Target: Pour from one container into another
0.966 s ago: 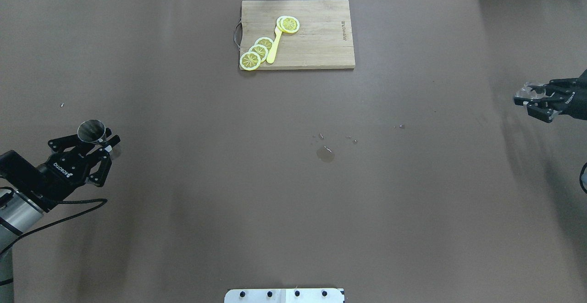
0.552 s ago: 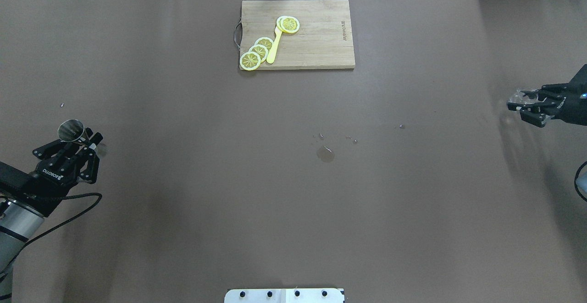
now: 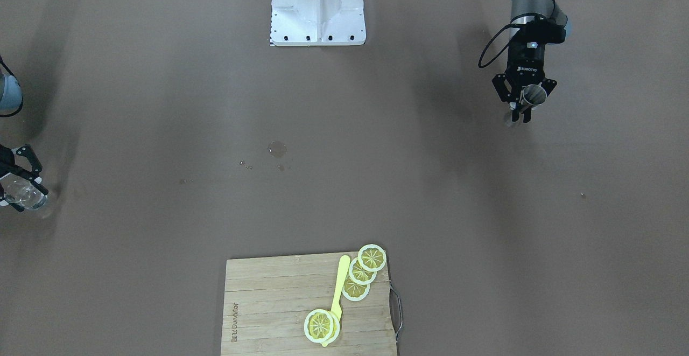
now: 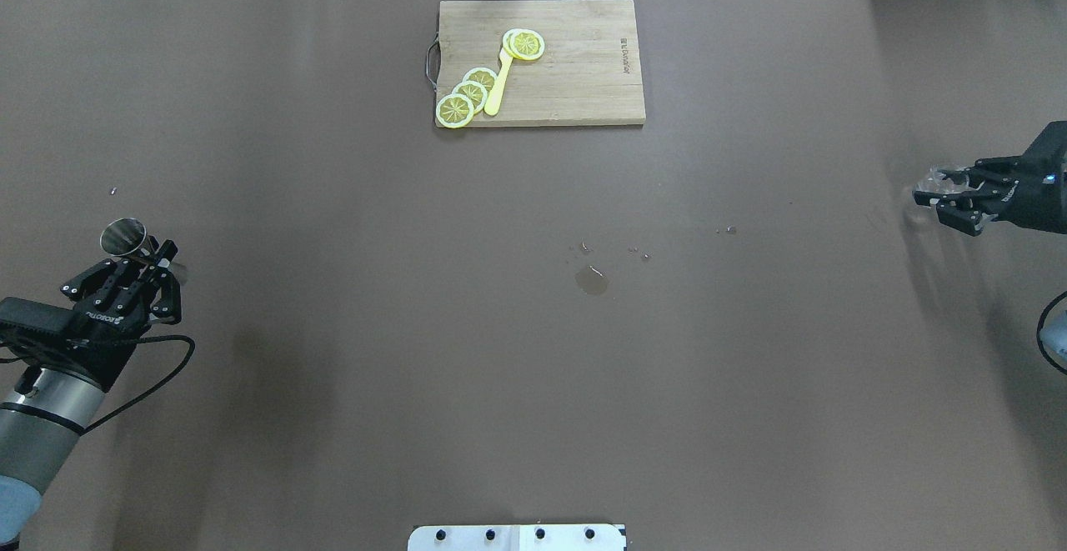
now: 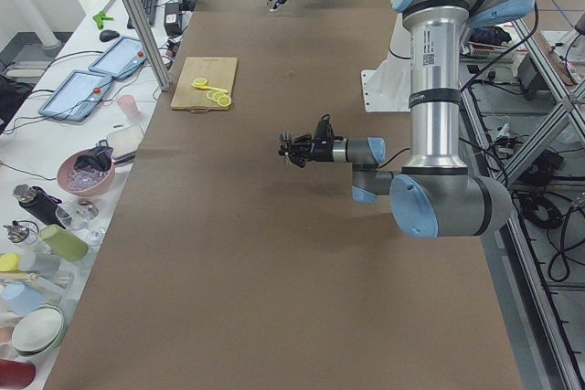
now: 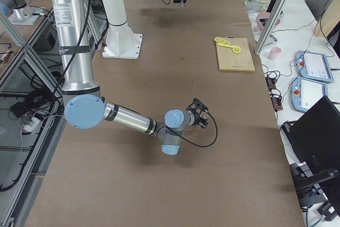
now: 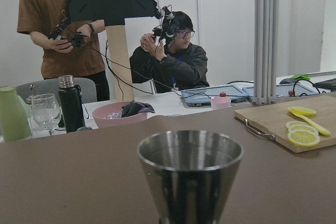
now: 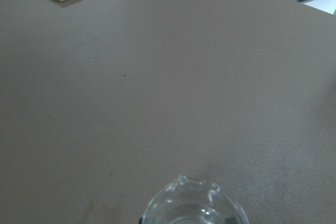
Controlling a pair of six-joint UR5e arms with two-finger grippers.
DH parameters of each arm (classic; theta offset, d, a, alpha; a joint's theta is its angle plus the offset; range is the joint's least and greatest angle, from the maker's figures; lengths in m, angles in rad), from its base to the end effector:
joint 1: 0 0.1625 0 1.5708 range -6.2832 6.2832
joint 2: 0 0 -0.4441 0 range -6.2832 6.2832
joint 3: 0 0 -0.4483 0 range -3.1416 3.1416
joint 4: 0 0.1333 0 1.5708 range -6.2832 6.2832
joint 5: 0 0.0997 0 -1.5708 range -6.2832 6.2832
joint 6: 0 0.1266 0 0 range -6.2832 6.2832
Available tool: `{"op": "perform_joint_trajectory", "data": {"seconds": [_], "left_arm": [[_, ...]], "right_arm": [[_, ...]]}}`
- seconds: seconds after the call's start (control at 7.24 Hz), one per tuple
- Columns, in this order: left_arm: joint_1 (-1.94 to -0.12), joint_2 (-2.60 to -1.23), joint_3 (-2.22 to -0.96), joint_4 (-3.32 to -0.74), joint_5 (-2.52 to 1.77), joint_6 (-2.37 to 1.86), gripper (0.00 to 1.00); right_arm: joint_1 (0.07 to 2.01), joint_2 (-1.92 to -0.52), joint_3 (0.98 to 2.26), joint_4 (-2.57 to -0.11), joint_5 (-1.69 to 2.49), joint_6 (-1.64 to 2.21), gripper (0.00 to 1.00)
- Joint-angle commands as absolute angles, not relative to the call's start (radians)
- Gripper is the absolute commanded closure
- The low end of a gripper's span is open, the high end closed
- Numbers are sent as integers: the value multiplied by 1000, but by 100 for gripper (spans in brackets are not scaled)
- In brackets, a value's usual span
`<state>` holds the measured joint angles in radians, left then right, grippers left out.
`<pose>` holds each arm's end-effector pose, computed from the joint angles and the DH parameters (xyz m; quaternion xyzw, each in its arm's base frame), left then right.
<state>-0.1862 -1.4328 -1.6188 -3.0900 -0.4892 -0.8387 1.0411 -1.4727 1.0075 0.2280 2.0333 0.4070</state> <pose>0.4051 -0.3257 0.5524 0.5976 0.3313 -0.1503 0.7145 -0.2256 -0.5374 0.7353 0.4559 -0.4325 -0.1884 0.7548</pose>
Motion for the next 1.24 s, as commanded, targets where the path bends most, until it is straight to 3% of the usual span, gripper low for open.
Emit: {"op": "perform_joint_trajectory", "data": {"seconds": [0.0,0.14,0.41,1.1], "left_arm": [[-184,-1430,-1605,-3018,-459,-958,100],[-184,-1430,-1597,-2966,-447,-1026,100],[-184,-1424,-1582,-2953,-445,-1081,100],[-189,-1425,-1536,-2884,-437,-1209,100]], "right_arm": [[1037,-1473,1006,229,2029,407,47],[1035,-1473,1006,229,2026,407,42],[1031,-1471,1009,229,2020,403,0],[1022,-1473,1008,230,2002,403,0]]}}
